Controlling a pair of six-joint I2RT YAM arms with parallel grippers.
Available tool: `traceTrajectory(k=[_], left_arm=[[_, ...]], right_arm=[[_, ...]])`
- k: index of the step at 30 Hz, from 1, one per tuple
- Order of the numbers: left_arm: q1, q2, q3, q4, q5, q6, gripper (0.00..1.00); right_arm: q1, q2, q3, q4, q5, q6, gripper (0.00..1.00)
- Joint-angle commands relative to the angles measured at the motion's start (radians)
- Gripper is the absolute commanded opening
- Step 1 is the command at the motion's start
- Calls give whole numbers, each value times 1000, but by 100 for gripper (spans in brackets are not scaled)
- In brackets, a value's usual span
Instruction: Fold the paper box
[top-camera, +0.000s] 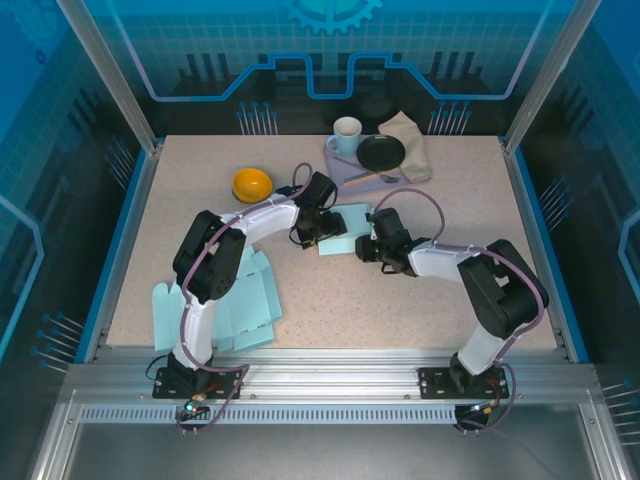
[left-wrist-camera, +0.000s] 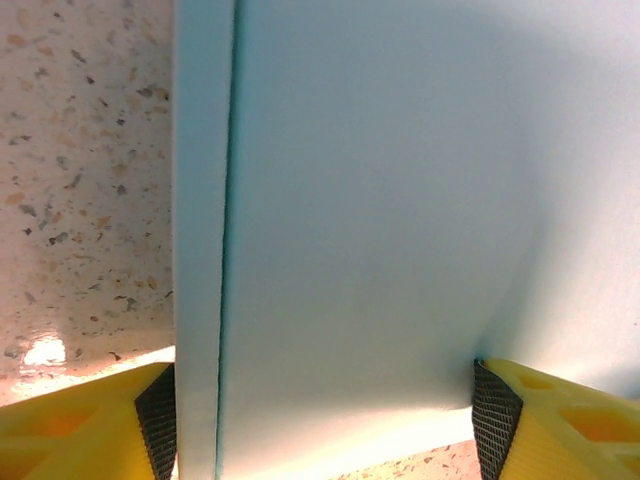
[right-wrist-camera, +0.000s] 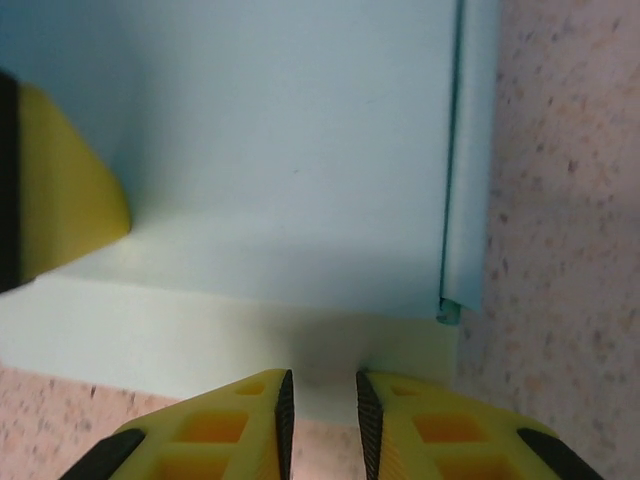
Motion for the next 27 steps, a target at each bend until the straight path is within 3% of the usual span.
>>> traceTrajectory(k=[1, 6, 13, 16, 27], left_arm=[[-20, 127, -89, -231, 27, 9, 74], [-33, 126, -89, -226, 56, 16, 74], [-34, 120, -87, -236, 42, 13, 74], [-31, 121, -79, -244, 28, 8, 74], [-9, 119, -15, -299, -10, -26, 77]], right_arm=[[1, 59, -31, 191, 23, -12, 27], [1, 71, -36, 244, 39, -34, 27], [4, -12, -19, 140, 25, -18, 28], [7, -56, 5, 26, 26, -26, 34], [57, -206, -56, -72, 83, -128, 46]])
